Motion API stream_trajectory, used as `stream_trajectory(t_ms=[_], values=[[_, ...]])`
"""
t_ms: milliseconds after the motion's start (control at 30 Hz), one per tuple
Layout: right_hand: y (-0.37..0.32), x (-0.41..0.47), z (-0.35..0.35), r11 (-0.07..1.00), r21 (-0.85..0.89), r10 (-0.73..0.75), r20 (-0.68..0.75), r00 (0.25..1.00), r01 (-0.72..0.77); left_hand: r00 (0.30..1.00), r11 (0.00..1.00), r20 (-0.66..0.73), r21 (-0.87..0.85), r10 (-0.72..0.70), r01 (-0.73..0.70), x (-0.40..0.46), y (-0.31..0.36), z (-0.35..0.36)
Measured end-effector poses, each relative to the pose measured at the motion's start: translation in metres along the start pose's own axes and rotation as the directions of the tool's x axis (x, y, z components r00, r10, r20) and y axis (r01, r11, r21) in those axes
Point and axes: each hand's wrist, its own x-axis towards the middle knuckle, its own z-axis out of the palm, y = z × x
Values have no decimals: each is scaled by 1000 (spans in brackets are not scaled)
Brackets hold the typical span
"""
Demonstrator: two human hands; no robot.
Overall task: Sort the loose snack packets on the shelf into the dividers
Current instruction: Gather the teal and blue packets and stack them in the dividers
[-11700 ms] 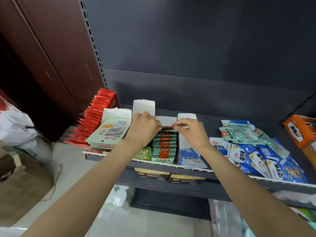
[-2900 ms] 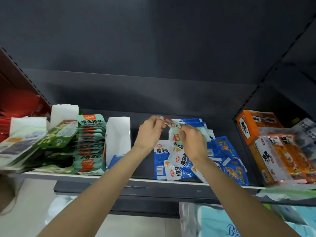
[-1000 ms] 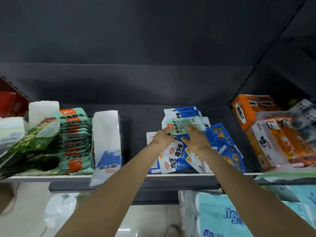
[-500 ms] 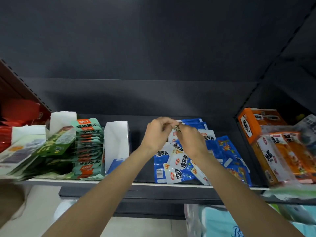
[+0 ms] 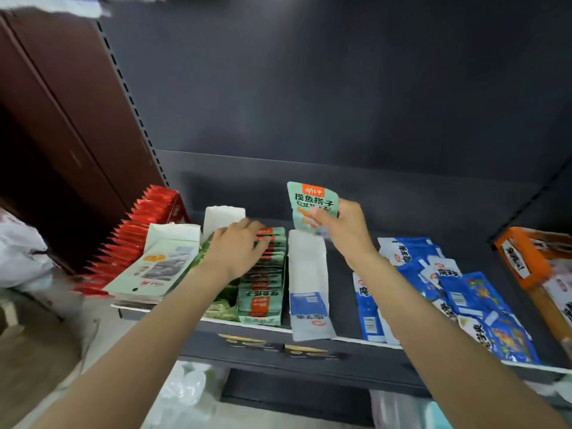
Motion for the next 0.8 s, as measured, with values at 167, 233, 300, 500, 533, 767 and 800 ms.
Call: stream_trajectory(t_ms=[167, 233, 300, 500, 533, 767, 800], values=[[-4, -4, 39, 990, 136, -30, -14, 999, 32, 975, 967, -33, -130, 218, -220, -20, -28, 2], [-2, -5, 54, 993, 112, -28, 12, 1000, 26, 963, 952, -46, -147, 266, -270, -23, -35, 2], [3, -6, 66, 999, 35, -15, 84, 996, 12, 951, 942, -59, -133, 303, -308, -25, -42, 2], [11, 6, 73, 988, -154, 17, 195, 981, 13, 944, 935, -100, -136, 315, -327, -30, -52, 4], [10, 8, 72, 989, -147, 5, 181, 983, 22, 944, 936, -103, -139, 313, -325, -30, -52, 5], [24, 18, 67, 984, -172, 91, 216, 972, -53, 950, 941, -125, -146, 287, -304, -33, -48, 3], [25, 19, 67, 983, -173, 105, 243, 964, -64, 950, 943, -126, -145, 284, -301, -33, -47, 3]])
